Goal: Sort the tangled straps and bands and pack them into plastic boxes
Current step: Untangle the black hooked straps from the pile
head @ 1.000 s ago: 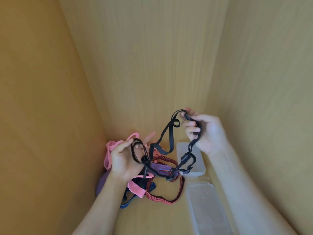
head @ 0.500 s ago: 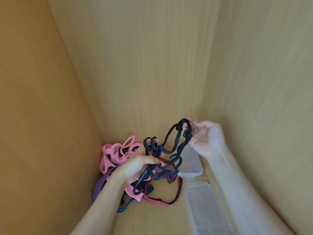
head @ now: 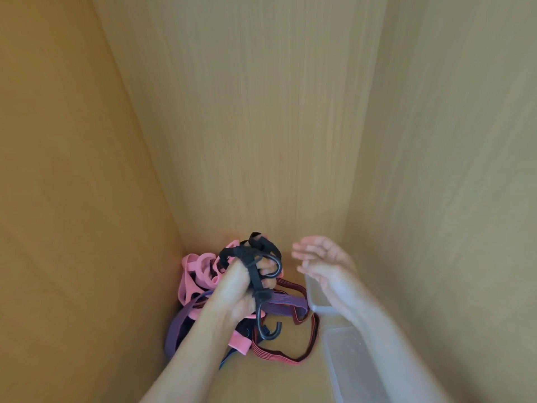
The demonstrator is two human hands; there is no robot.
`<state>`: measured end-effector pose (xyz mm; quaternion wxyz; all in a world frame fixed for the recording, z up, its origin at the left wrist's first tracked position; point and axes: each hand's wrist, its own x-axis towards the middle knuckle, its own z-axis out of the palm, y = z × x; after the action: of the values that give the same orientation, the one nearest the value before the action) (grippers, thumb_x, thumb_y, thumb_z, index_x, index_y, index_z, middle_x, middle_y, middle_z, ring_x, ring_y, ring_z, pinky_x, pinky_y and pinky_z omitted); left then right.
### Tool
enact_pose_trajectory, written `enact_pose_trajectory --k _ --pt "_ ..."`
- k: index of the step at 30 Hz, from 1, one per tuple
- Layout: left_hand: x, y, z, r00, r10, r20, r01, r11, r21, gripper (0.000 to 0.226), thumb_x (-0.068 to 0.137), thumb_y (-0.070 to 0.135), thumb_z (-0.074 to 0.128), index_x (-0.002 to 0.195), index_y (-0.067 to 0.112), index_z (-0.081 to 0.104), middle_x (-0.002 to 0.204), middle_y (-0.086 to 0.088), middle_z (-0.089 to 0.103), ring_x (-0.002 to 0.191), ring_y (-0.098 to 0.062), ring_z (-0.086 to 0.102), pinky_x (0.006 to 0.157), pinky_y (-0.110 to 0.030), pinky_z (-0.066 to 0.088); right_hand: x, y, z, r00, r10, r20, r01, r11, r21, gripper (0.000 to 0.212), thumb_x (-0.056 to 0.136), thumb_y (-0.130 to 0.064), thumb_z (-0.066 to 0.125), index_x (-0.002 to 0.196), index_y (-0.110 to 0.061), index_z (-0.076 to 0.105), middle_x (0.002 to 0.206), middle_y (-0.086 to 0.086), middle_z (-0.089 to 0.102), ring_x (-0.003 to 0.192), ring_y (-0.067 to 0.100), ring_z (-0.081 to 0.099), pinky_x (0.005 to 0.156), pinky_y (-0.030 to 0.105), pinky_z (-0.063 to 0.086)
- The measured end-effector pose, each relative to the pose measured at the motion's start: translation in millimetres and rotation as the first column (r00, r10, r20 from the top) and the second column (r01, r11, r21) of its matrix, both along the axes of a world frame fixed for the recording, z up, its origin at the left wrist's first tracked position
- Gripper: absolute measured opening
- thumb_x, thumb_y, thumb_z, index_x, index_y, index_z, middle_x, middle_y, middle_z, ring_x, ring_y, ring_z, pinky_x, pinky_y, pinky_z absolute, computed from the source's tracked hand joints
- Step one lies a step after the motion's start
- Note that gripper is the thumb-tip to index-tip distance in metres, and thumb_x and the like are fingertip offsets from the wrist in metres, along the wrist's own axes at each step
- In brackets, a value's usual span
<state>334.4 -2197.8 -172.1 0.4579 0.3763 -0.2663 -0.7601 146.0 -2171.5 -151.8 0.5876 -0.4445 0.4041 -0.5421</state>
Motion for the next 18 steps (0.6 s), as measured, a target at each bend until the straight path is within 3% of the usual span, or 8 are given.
enact_pose_trajectory --k 2,4,7,11,14,16,18 --pt "-5 -1 -2 0.995 0.05 0.088 -0.045 0.998 -0.053 0.011 0.087 0.019 0.067 0.081 0.016 0.076 0.071 -0.006 0.066 0.048 -0.015 0.055 0.041 -0.021 0.041 5 6 -4 0.954 0.08 -0.29 -0.096 0.994 -0.044 0.024 0.092 -0.002 0.067 0.11 -0.018 0.068 0.11 0.001 0.073 0.107 0.014 0.067 0.095 0.026 0.052" --pt "-11 1 -6 0.993 -0.013 0.121 0.028 0.992 -0.126 0.004 0.075 0.022 0.077 0.078 0.02 0.079 0.08 -0.009 0.07 0.058 -0.015 0.064 0.045 -0.023 0.047 13 7 -9 0.876 0.073 -0.476 -0.112 0.992 -0.054 0.018 0.09 -0.018 0.074 0.106 -0.025 0.068 0.106 -0.004 0.072 0.1 0.008 0.065 0.093 0.022 0.049" --pt "-8 5 -13 0.966 -0.064 0.251 0.111 0.978 -0.178 0.016 0.068 0.027 0.074 0.083 0.023 0.079 0.091 -0.009 0.074 0.072 -0.017 0.07 0.055 -0.027 0.05 23 6 -14 0.807 -0.039 -0.59 -0.035 0.993 -0.114 0.013 0.087 -0.023 0.077 0.092 -0.026 0.066 0.092 -0.007 0.07 0.081 0.003 0.06 0.079 0.02 0.047" --pt "-1 9 -14 0.957 -0.11 0.267 0.162 0.97 -0.179 0.031 0.07 0.015 0.071 0.101 0.01 0.074 0.094 -0.013 0.071 0.066 -0.015 0.065 0.05 -0.026 0.047 15 2 -16 0.72 0.044 -0.692 -0.101 0.994 -0.043 0.014 0.089 -0.025 0.075 0.079 -0.027 0.065 0.074 -0.013 0.067 0.066 -0.002 0.057 0.067 0.018 0.045" --pt "7 10 -19 0.955 -0.164 0.248 0.213 0.959 -0.185 0.047 0.071 0.015 0.071 0.116 0.005 0.066 0.089 -0.014 0.066 0.07 -0.021 0.06 0.055 -0.03 0.046 6 -4 -9 0.809 -0.039 -0.586 0.024 0.999 -0.034 0.02 0.092 -0.023 0.071 0.073 -0.022 0.069 0.068 -0.012 0.069 0.068 0.0 0.061 0.068 0.018 0.041" --pt "17 9 -27 0.957 -0.229 0.176 0.253 0.959 -0.13 0.052 0.076 0.012 0.063 0.127 0.001 0.059 0.098 -0.019 0.062 0.071 -0.024 0.055 0.052 -0.029 0.038 -3 -9 2 0.914 -0.144 -0.379 0.157 0.988 0.003 0.023 0.092 -0.022 0.071 0.069 -0.021 0.073 0.068 -0.014 0.071 0.078 0.004 0.065 0.078 0.022 0.046" --pt "27 10 -37 0.955 -0.263 0.135 0.275 0.958 -0.079 0.054 0.078 0.014 0.059 0.131 0.004 0.057 0.106 -0.019 0.06 0.075 -0.024 0.055 0.046 -0.026 0.035 -13 -15 13 0.955 -0.239 -0.177 0.249 0.968 0.036 0.029 0.093 -0.021 0.069 0.064 -0.021 0.073 0.072 -0.012 0.072 0.092 0.011 0.065 0.087 0.031 0.049"
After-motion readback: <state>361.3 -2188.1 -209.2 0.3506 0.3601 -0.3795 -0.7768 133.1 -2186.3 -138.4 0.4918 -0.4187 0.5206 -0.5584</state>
